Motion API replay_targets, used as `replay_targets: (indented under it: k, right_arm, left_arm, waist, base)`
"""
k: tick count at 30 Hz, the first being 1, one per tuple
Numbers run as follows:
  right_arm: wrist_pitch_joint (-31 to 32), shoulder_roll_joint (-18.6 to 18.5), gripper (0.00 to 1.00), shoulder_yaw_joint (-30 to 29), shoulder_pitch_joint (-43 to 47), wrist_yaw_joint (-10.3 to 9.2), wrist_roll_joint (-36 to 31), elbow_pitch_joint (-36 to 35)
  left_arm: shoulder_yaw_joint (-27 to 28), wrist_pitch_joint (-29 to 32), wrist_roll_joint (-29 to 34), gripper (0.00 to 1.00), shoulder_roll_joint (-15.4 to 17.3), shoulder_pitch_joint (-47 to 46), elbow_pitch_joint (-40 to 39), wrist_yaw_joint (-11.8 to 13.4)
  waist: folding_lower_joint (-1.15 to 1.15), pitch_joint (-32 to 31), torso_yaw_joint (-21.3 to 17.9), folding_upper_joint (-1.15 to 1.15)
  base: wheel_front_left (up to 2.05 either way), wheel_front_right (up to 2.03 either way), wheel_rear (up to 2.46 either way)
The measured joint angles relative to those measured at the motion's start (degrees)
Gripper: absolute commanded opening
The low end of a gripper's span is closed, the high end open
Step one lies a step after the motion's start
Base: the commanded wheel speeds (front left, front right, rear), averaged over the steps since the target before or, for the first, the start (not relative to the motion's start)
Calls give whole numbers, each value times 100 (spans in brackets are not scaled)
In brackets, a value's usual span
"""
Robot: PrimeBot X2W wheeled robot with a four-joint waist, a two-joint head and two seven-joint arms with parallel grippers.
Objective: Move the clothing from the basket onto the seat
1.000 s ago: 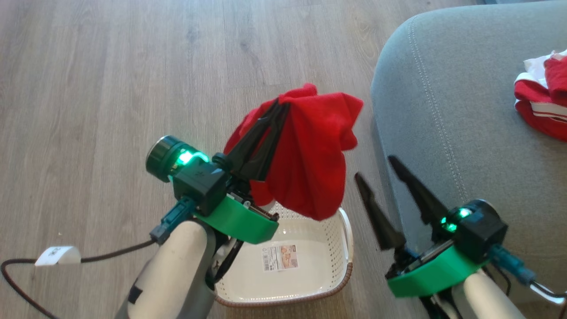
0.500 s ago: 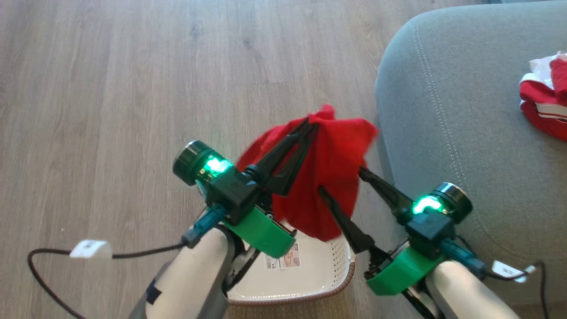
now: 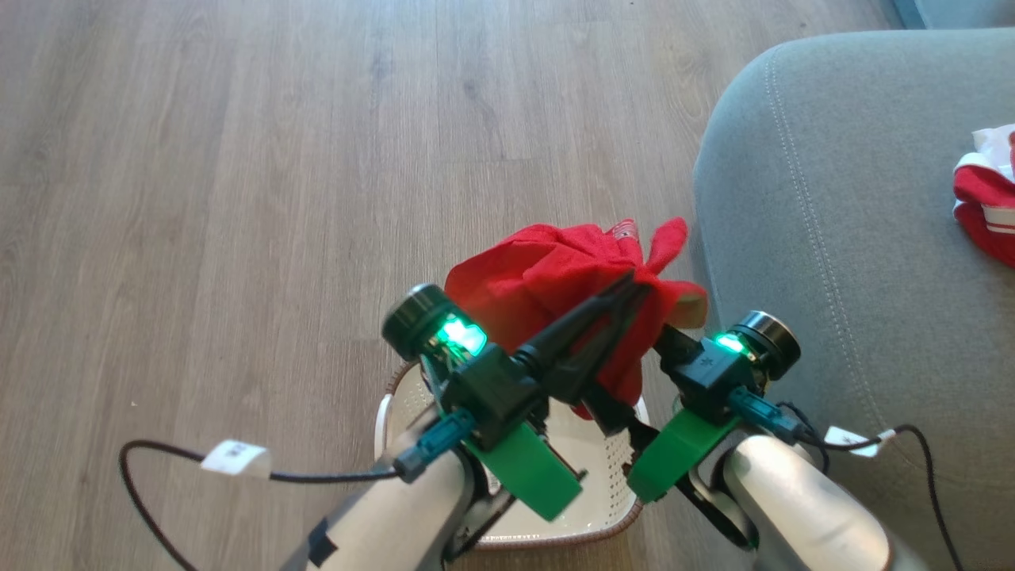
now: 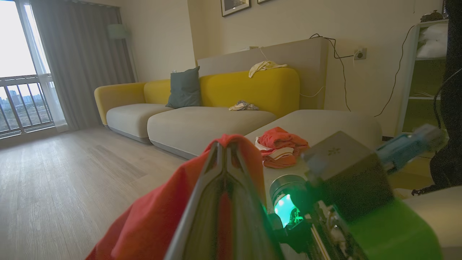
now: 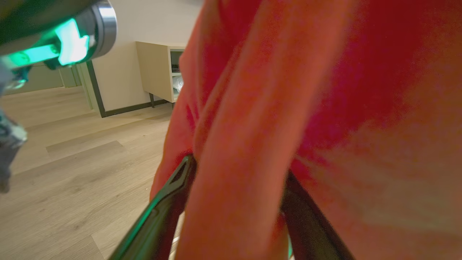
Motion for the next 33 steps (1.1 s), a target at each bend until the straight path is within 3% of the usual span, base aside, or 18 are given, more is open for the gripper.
replay_targets:
  k: [2, 4, 12, 21, 22, 23, 25, 26, 27, 28, 33]
  right_arm:
    - [0, 81, 100, -1, -69, 0, -3, 109]
    - [0, 198, 0, -80, -88, 0, -38, 209]
    - [0, 488, 0, -488, -86, 0, -125, 237]
    - [0, 553, 0, -1095, -32, 0, -91, 82]
    - [0, 555, 0, -1162, -30, 0, -89, 58]
    - [0, 557, 0, -1234, -28, 0, -83, 35]
    - [0, 560, 0, -1399, -23, 0, -83, -19]
    - [0, 561, 0, -1499, -20, 0, -82, -48]
    - [0, 563, 0, -1593, -19, 0, -74, -76]
    - [0, 565, 0, -1690, -16, 0, -73, -110]
    - [0, 564, 0, -2087, 4, 0, -79, -261]
  left_arm:
    - [-132, 0, -31, 0, 4, -1, -4, 5]
    - [-216, 0, -40, 0, 4, -1, -10, 8]
    - [-275, 0, -81, 0, 7, -4, 71, 102]
    - [214, 0, -80, 0, 5, 2, 201, 127]
    - [277, 0, -79, 9, 5, 4, 232, 133]
    - [320, 0, -79, 27, 8, 8, 256, 132]
    - [399, 0, -78, 45, 4, 34, 289, 98]
    - [432, 0, -69, 65, 5, 49, 302, 98]
    - [455, 0, -52, 93, 7, 55, 311, 97]
    - [468, 0, -18, 100, 5, 55, 320, 96]
    - [513, 0, 126, 100, 4, 192, 545, 41]
  waist:
    - [0, -21, 19, 0]
    - [0, -39, 40, 0]
    - [0, -39, 142, 0]
    - [0, -8, 159, 0]
    - [0, -7, 153, 0]
    - [0, -6, 145, 0]
    - [0, -5, 133, 0]
    - [0, -4, 128, 0]
    - [0, -4, 123, 0]
    - [0, -6, 117, 0]
    - [0, -13, 94, 0]
  base:
    - [0, 0, 0]
    - [0, 0, 0]
    - [0, 0, 0]
    - [0, 0, 0]
    - [0, 0, 0]
    - [0, 0, 0]
    - [0, 0, 0]
    - [0, 0, 0]
    - [0, 0, 0]
    - [0, 0, 0]
    - [0, 0, 0]
